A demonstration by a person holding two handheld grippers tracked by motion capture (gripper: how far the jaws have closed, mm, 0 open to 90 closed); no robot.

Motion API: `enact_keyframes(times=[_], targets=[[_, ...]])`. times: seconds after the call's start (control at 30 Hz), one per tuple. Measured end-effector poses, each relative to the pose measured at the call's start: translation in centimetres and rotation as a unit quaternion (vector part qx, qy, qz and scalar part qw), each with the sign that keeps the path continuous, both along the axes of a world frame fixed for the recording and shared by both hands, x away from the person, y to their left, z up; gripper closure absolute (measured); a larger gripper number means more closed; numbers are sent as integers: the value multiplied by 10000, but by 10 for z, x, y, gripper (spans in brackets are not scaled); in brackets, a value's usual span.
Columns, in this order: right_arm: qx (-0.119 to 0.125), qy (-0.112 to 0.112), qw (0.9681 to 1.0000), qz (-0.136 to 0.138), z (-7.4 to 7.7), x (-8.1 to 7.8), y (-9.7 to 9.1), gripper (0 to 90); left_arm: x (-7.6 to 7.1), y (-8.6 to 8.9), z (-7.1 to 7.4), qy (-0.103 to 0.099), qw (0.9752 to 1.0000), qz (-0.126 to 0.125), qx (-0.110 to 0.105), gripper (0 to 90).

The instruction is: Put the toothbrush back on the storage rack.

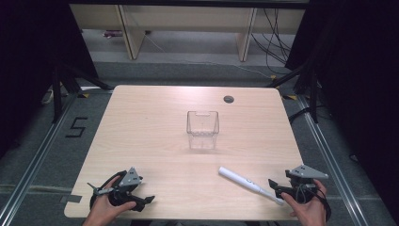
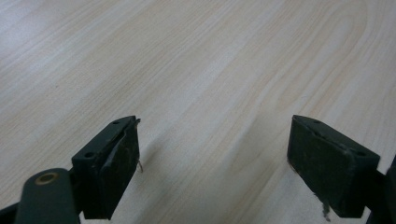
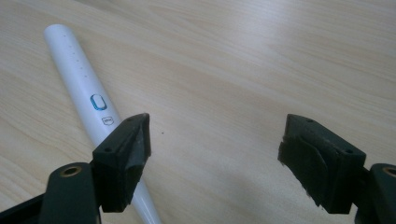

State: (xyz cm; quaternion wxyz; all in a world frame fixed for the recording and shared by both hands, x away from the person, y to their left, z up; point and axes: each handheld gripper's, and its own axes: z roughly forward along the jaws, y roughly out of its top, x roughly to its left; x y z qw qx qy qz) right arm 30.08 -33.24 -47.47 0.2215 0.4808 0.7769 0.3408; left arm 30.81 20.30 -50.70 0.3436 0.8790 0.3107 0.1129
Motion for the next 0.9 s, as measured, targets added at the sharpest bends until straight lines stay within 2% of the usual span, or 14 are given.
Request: enact_keyframes(times=[0.1, 0.2, 0.23, 0.4, 0.5, 0.53, 0.57, 0.67, 0.7, 0.73, 0.77, 0.8, 0.83, 0.9], targets=[[28, 63, 10000, 5, 0, 0, -1, 241, 0, 0, 0, 1, 10000, 1, 3, 166], [29, -101, 9999, 109, -2, 1, -1, 246, 0, 0, 0, 17, 10000, -7, -20, 166], [280, 131, 9995, 8, 0, -2, 3, 253, 0, 0, 0, 1, 10000, 0, -2, 166], [96, 68, 9997, 199, 1, -1, 3, 255, 0, 0, 0, 3, 10000, 4, 0, 166], [69, 32, 9998, 203, 2, -2, 5, 269, 0, 0, 0, 11, 10000, 18, -44, 166], [151, 76, 9994, 309, 2, -2, 6, 289, 0, 0, 0, 5, 10000, 7, 5, 166], [257, 202, 9989, 326, 3, -7, 10, 365, -1, -1, -1, 3, 10000, 9, -5, 166], [138, 55, 9987, 479, 2, -5, 9, 386, 0, -1, -1, 9, 10000, 24, -12, 166], [218, 156, 9983, 508, 3, -6, 11, 433, 0, 0, -1, 5, 10000, 19, -5, 166], [170, 95, 9976, 666, 3, -7, 12, 504, 0, 0, -1, 8, 10000, 23, -9, 166], [170, 95, 9976, 666, 3, -7, 12, 504, 0, 0, -1, 8, 10000, 23, -9, 166], [238, 223, 9976, 618, 4, -9, 14, 539, 0, -1, -1, 3, 10000, 13, -4, 166], [153, 192, 9959, 871, 4, -9, 15, 595, 0, -1, -1, 6, 10000, 15, -2, 166], [165, 234, 9957, 881, 4, -10, 16, 624, 0, -1, -1, 5, 10000, 18, -3, 166]])
